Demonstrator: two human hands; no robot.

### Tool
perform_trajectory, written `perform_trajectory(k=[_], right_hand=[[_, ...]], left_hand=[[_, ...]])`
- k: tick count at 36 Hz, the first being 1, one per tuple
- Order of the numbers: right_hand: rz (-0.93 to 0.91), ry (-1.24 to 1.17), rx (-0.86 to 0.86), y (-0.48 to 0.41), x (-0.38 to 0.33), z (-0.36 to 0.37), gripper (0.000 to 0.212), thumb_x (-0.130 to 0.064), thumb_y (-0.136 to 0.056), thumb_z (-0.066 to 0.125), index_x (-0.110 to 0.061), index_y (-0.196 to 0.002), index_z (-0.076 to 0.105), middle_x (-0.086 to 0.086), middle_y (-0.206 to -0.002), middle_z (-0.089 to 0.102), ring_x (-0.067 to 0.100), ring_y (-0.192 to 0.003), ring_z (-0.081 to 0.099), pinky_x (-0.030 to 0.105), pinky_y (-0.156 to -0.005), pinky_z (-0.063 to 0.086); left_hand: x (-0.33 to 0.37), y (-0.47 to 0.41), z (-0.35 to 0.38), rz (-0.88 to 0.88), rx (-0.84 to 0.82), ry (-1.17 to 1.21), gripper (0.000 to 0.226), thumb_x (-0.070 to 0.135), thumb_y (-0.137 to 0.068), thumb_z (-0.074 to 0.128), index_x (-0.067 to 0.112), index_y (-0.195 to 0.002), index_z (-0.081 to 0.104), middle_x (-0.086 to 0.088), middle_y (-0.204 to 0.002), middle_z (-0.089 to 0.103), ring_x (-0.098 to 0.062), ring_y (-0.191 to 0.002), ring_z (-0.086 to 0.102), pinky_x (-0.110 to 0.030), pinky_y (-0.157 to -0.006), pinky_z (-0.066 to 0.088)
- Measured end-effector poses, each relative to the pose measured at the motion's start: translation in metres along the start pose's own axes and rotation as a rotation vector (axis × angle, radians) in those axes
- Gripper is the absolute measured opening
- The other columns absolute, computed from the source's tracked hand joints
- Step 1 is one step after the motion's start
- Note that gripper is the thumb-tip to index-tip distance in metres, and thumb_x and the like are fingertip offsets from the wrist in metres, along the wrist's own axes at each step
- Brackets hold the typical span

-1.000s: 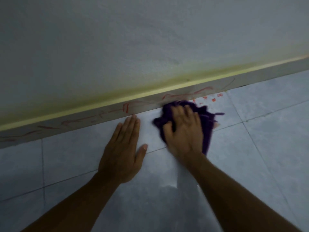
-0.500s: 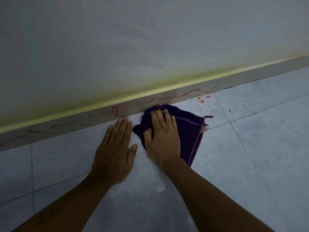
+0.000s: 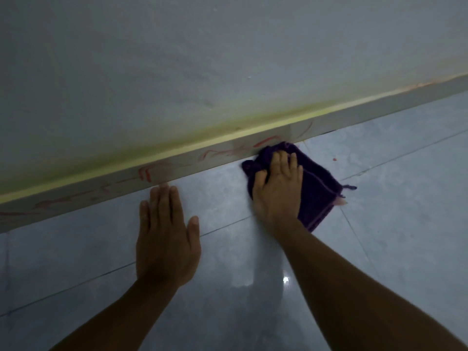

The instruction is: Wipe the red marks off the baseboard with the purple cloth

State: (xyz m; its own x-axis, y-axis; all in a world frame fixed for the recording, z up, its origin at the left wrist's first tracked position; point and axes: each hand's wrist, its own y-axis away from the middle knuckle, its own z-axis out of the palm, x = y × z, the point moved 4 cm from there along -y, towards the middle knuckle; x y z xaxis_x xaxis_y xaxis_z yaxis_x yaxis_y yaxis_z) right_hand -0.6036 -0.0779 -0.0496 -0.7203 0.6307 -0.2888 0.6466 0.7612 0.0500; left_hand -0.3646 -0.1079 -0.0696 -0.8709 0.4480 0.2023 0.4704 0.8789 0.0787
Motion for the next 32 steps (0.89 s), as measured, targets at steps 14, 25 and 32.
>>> perform_trajectory(k=[14, 25, 32], right_hand=[[0.083, 0.065, 0.065, 0.005, 0.06, -0.015, 0.06, -0.037, -0.104, 0.029, -0.017, -0.16, 0.02, 0.006, -0.166, 0.023, 0.029, -0.155, 0.012, 0.049, -0.126, 0.009], [-0.118, -0.007, -0.056, 0.033, -0.04, 0.014, 0.065, -0.047, -0.104, 0.021, -0.017, -0.161, 0.015, 0.003, -0.169, 0.012, 0.023, -0.156, 0.0, 0.048, -0.126, 0.006], [-0.247, -0.011, -0.043, 0.027, 0.0, 0.001, 0.056, -0.038, -0.1, 0.038, -0.021, -0.153, 0.037, 0.002, -0.158, 0.04, 0.023, -0.151, 0.025, 0.047, -0.124, 0.016]], left_hand=[[0.0, -0.001, -0.002, 0.01, 0.021, 0.005, 0.077, 0.048, -0.103, 0.018, -0.003, -0.161, 0.014, -0.024, -0.169, 0.018, -0.037, -0.16, 0.011, -0.054, -0.13, 0.014], [0.0, -0.002, -0.001, 0.008, -0.004, -0.002, 0.078, 0.05, -0.103, 0.017, -0.001, -0.162, 0.01, -0.025, -0.17, 0.013, -0.036, -0.16, 0.009, -0.053, -0.13, 0.014], [-0.001, -0.003, 0.001, 0.018, 0.0, 0.01, 0.077, 0.05, -0.103, 0.017, 0.0, -0.162, 0.009, -0.023, -0.171, 0.013, -0.034, -0.16, 0.009, -0.052, -0.13, 0.015]])
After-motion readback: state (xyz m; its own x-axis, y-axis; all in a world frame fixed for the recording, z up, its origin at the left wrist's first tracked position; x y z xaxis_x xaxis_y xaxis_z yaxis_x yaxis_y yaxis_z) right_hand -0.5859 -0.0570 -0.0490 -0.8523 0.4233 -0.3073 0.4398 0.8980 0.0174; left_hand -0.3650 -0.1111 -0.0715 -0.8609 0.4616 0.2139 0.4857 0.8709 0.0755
